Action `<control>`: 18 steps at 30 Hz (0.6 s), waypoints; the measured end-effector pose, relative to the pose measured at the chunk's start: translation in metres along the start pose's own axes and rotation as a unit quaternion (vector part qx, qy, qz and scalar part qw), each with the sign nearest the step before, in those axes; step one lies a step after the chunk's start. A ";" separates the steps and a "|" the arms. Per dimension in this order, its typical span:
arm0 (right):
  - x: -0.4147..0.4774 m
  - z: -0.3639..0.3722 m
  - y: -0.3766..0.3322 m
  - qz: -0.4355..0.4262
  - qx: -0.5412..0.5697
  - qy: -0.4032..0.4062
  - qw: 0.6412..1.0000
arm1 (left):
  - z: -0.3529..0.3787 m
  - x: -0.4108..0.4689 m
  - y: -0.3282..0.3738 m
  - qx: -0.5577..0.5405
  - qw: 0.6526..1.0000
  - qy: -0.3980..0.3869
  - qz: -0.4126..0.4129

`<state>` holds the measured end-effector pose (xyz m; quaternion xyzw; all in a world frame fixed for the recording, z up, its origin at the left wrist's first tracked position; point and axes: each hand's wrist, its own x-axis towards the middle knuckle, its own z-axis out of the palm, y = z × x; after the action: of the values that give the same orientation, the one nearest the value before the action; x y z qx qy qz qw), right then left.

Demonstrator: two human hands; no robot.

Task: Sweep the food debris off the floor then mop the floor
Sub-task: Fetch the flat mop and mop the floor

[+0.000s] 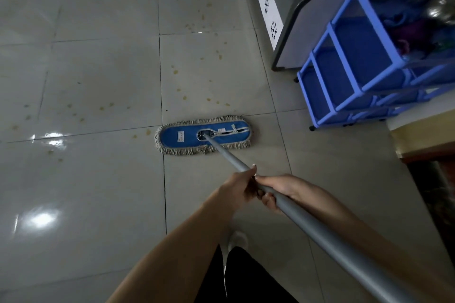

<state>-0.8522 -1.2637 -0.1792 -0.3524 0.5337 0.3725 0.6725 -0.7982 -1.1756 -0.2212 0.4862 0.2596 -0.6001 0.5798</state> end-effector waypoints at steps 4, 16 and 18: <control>0.004 -0.002 0.009 -0.003 -0.011 0.001 1.000 | 0.004 0.006 -0.010 0.008 1.000 0.028 -0.007; -0.003 -0.004 0.036 -0.033 0.019 0.020 0.999 | 0.008 0.010 -0.032 -0.027 0.997 0.065 -0.019; -0.001 -0.005 0.032 -0.034 0.002 0.032 0.999 | 0.010 0.015 -0.032 -0.034 0.997 0.071 -0.009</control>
<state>-0.8823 -1.2527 -0.1817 -0.3812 0.5431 0.3367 0.6681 -0.8287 -1.1844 -0.2385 0.5056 0.3242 -0.5599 0.5707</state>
